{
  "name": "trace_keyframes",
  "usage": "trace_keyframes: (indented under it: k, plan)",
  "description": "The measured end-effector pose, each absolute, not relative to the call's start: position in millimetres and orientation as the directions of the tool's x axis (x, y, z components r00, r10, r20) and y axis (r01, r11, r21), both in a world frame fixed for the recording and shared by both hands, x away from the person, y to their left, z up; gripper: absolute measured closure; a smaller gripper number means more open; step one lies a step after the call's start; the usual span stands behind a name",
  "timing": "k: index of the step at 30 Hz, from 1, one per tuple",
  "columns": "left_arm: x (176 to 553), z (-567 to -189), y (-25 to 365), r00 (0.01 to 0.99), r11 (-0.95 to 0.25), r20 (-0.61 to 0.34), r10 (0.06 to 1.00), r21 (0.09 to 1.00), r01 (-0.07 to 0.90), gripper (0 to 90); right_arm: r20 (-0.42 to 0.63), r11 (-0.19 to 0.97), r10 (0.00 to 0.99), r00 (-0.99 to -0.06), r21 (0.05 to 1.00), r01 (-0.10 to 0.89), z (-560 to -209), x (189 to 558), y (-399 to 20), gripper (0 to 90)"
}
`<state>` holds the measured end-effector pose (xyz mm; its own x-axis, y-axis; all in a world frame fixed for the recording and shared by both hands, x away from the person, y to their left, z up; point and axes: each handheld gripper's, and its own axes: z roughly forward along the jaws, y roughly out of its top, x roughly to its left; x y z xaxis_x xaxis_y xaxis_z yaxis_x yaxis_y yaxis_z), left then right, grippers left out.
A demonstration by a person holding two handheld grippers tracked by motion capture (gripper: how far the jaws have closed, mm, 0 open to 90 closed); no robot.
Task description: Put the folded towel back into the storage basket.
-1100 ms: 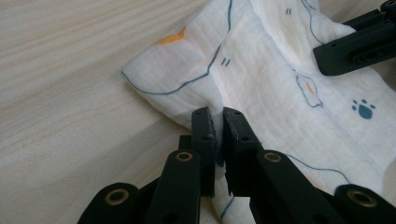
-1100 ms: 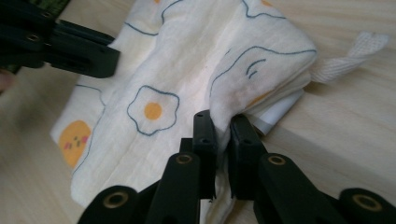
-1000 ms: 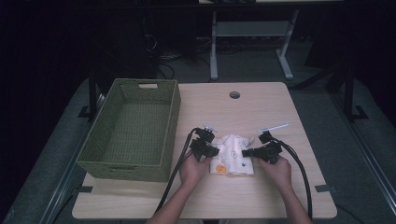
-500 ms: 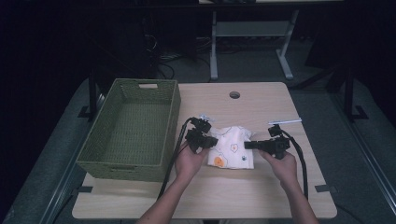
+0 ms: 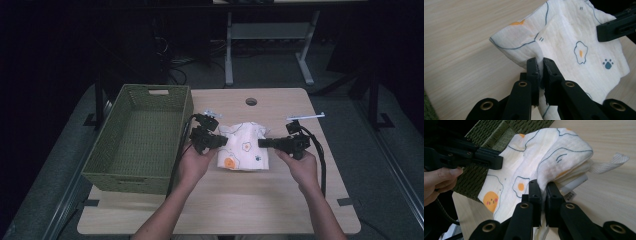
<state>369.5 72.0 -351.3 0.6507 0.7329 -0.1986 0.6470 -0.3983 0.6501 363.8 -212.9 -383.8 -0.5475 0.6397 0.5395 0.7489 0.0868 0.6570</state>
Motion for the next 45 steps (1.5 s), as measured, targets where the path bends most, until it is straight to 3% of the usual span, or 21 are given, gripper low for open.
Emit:
trace_keyframes:
  k: [22,45]
  plan:
    - [376,-301,112,0.647,-0.393,-0.164,0.745,0.676,0.624,84.6,0.464,0.154,0.643,-0.61,0.702,0.696,-321,376,-172,84.8]
    - [383,-274,162,0.626,-0.386,-0.143,0.767,0.676,0.627,84.6,0.416,0.22,0.618,-0.667,0.723,0.655,-285,393,-116,84.8]
